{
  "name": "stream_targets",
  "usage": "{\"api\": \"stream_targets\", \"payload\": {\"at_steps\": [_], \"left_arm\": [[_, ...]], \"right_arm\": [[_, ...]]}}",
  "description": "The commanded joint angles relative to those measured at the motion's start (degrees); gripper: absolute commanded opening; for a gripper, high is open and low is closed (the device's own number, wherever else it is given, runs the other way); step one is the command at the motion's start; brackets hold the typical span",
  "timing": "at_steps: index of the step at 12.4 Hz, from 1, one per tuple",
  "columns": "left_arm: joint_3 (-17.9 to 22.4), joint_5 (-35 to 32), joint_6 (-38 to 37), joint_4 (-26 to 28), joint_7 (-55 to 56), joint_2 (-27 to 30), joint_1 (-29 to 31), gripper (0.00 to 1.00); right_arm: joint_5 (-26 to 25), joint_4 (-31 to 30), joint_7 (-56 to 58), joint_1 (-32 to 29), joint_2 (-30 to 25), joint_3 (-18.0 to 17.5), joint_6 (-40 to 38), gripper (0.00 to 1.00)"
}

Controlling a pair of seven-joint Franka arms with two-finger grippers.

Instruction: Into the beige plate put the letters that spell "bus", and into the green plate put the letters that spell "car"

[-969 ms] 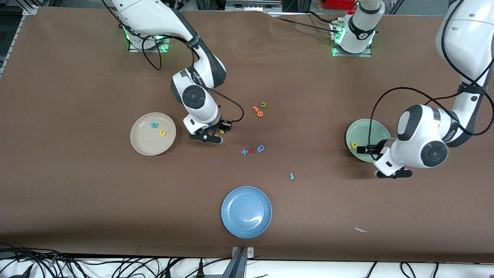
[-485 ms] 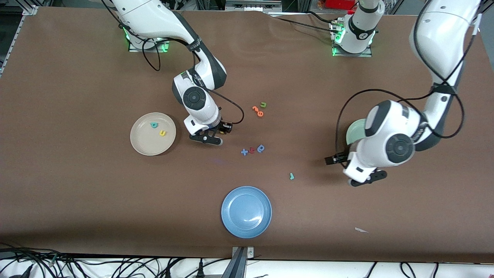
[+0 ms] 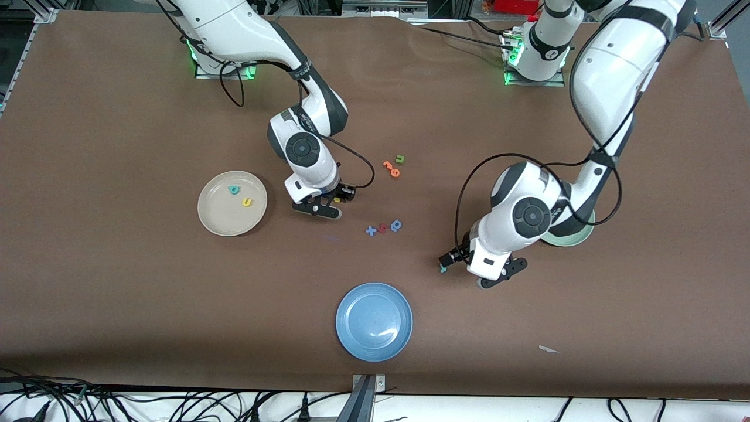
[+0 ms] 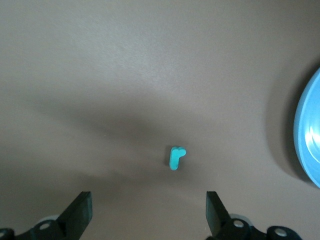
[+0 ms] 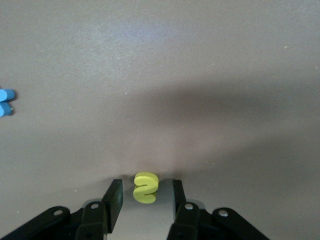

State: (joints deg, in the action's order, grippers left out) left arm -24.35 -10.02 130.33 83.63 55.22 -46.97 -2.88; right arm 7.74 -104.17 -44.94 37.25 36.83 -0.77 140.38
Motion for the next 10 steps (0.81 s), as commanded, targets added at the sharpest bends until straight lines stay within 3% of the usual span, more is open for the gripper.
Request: {"api": "stream_targets", "payload": {"at_steps": [1, 4, 10], "left_arm": [[5.5, 0.6, 3.2, -3.6, 3.0, -2.9, -5.1, 1.0], [8.2, 0.6, 3.4, -9.4, 8.0, -7.0, -8.5, 0.97], [12.2, 0.4, 0.5, -9.7, 8.9, -7.8, -13.9, 0.93]], "right_arm": [[-0.9, -0.1, -1.6, 1.2, 0.2, 0.9, 0.9, 0.44], [-0.9, -0.1, -2.0, 1.6, 0.2, 1.1, 0.9, 0.42], [-0.9, -0.1, -2.0, 1.7, 1.0, 1.2, 1.9, 0.36]]}}
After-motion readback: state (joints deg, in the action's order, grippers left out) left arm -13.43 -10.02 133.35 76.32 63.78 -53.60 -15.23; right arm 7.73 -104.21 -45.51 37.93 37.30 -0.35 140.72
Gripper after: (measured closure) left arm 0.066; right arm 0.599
